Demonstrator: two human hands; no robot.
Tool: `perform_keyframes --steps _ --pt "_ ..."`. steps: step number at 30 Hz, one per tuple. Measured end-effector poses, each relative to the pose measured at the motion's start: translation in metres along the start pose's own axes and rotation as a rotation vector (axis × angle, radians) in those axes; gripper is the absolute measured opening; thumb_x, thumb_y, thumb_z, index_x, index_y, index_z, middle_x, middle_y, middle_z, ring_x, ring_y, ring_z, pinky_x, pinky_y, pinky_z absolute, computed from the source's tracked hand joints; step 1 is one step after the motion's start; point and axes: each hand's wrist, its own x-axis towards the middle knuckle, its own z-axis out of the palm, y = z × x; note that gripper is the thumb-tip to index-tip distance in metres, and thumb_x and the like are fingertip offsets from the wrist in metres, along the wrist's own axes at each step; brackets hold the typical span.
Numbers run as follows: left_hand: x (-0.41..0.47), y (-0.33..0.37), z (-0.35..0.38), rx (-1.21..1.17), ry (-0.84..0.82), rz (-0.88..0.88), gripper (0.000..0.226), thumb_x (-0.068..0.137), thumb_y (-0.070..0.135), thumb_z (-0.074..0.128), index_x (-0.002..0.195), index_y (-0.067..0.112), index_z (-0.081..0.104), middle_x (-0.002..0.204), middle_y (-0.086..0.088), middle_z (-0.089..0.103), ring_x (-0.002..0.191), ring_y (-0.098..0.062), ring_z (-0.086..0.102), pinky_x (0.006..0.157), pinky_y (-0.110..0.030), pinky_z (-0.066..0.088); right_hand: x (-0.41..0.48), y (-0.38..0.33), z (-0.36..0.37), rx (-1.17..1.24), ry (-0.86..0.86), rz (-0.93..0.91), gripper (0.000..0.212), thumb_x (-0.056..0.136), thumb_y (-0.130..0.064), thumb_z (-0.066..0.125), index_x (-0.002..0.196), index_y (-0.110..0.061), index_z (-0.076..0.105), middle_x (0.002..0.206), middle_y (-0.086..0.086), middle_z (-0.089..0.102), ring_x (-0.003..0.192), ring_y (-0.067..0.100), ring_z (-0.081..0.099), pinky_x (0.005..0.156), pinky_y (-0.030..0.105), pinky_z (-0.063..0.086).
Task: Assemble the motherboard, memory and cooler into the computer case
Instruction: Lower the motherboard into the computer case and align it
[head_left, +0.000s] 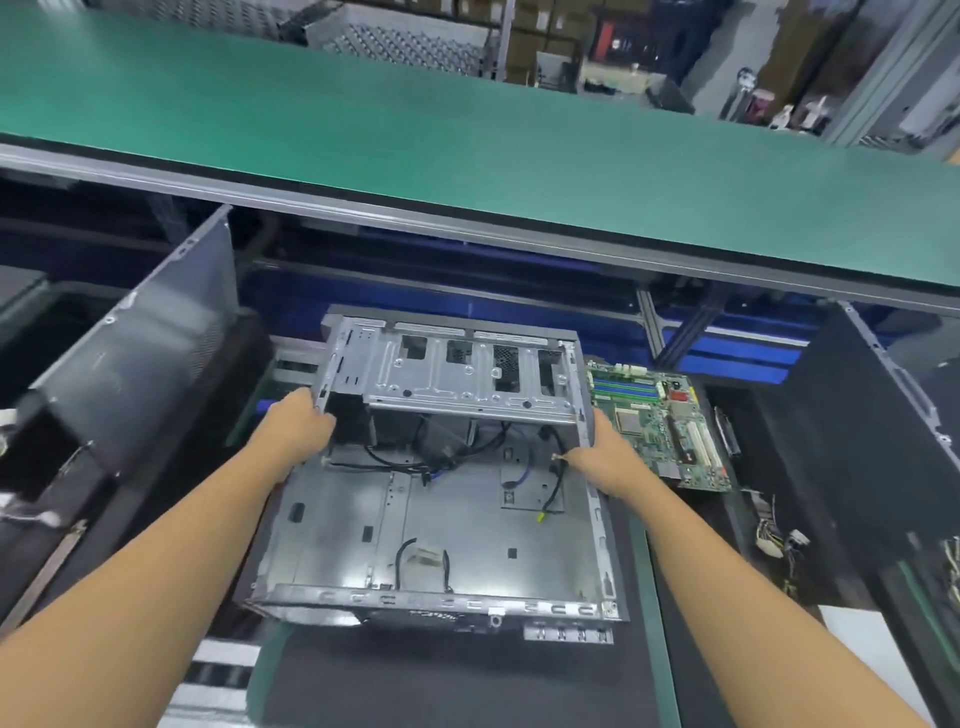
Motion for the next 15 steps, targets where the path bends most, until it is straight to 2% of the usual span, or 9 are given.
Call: perform_keyframes --steps 3,6,9,13,15 --pt "-0.004 0.011 0.01 -0.018 -0.044 0.019 0.017 0.094 0.018 0.049 0.104 0.004 0.05 0.088 -0.011 0.053 0.066 -0.025 0.049 0.057 -0.032 0.041 -0.007 0.01 -0.01 -0.009 0.029 0.035 0.069 0.088 -0.008 0.063 0.149 -0.026 0.035 0.107 -0.011 0.061 0.092 0.007 0.058 0.066 0.023 0.044" --pt "-0.005 0.016 0.018 -0.015 -0.052 0.028 0.017 0.094 0.017 0.047 0.106 0.006 0.048 0.093 -0.013 0.054 0.075 -0.03 0.055 0.061 -0.033 0.041 -0.016 0.013 -0.015 0.005 0.031 0.045 0.066 0.088 -0.008 0.062 0.145 -0.028 0.036 0.114 -0.009 0.063 0.095 0.009 0.06 0.068 0.023 0.045" --pt "-0.005 0.018 0.024 -0.007 -0.038 0.036 0.015 0.095 0.017 0.047 0.107 0.008 0.048 0.088 -0.01 0.054 0.064 -0.022 0.05 0.05 -0.031 0.038 -0.023 0.015 -0.017 0.006 0.038 0.052 0.067 0.088 -0.008 0.061 0.147 -0.028 0.035 0.125 -0.002 0.061 0.106 0.02 0.06 0.078 0.031 0.048" --pt "-0.009 0.022 0.034 -0.041 -0.043 0.061 0.012 0.094 0.015 0.048 0.105 0.008 0.049 0.085 -0.009 0.054 0.063 -0.021 0.052 0.047 -0.029 0.037 -0.032 0.023 -0.025 -0.025 0.044 0.071 0.067 0.089 -0.011 0.058 0.149 -0.031 0.034 0.121 -0.004 0.064 0.102 0.018 0.063 0.085 0.035 0.053" --pt "-0.011 0.022 0.037 -0.05 -0.038 0.059 0.015 0.094 0.015 0.047 0.107 0.01 0.049 0.086 -0.009 0.054 0.064 -0.022 0.053 0.049 -0.029 0.038 -0.034 0.025 -0.028 -0.027 0.047 0.077 0.069 0.089 -0.012 0.057 0.15 -0.031 0.032 0.121 -0.004 0.063 0.102 0.019 0.063 0.082 0.034 0.053"
